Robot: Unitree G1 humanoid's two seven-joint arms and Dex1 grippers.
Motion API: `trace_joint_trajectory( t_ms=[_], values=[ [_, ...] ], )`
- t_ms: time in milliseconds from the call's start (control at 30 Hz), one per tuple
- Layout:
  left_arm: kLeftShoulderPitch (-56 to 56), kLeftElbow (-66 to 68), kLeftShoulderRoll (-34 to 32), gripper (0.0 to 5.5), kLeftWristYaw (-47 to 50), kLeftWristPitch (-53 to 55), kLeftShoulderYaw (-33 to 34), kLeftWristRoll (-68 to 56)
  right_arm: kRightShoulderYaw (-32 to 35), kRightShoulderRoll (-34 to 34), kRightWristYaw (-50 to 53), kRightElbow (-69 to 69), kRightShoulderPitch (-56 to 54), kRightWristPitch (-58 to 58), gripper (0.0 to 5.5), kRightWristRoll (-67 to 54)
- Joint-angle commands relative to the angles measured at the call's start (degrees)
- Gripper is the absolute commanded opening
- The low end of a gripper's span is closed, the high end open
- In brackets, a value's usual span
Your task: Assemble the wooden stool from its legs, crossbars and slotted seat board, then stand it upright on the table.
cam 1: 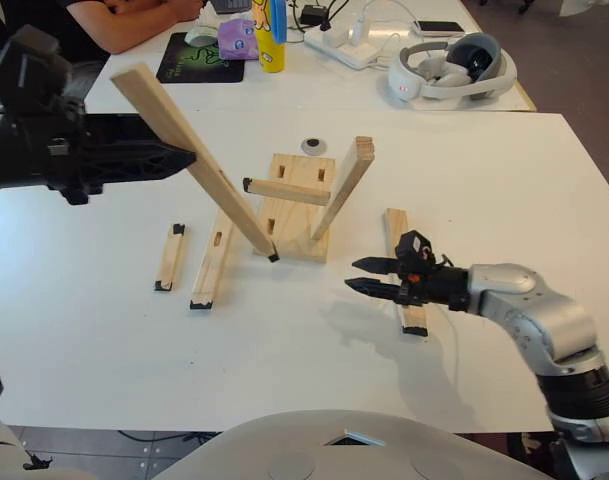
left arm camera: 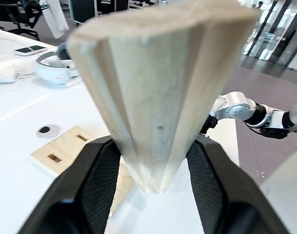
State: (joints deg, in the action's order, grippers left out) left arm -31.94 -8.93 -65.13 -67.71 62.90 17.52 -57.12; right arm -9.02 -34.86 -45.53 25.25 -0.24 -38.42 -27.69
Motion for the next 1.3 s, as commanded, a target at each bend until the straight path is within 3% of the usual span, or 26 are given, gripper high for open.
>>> trace_joint_trajectory(
  t_ms=[33, 200, 267, 533, 1033, 1300],
  values=[
    [-0.84, 5.50, -1.38, 2.08, -0.64, -4.92, -3.19, 6.51, -7.49, 8.83, 10.25, 1.44, 0.97, 4.58, 1.20, 7.64],
    [-3.36, 11.75, 3.69, 2.08, 4.55, -14.18, -7.09, 15.92, -16.42, 17.30, 19.58, -5.70, -2.47, 8.39, 0.38, 18.72],
    [-3.24, 13.86, 6.44, 2.08, 5.65, -17.46, -8.18, 18.37, -16.52, 21.66, 23.02, -9.93, -4.43, 8.37, 0.09, 20.22],
    [-3.60, 18.46, 13.04, 2.08, 5.84, -26.75, -12.73, 26.10, -22.39, 18.36, 22.20, -18.33, -7.19, 4.36, 0.00, 30.36],
    [0.66, 14.15, 17.12, 2.08, 8.69, -27.68, -8.34, 25.54, -12.18, 11.27, 20.40, -18.72, -8.92, 4.72, 0.00, 31.36],
    [5.18, 7.35, 23.93, 2.08, 13.55, -30.07, -6.54, 24.21, -8.47, 14.37, 21.41, -11.39, -7.73, 2.44, 0.00, 28.00]
  ],
)
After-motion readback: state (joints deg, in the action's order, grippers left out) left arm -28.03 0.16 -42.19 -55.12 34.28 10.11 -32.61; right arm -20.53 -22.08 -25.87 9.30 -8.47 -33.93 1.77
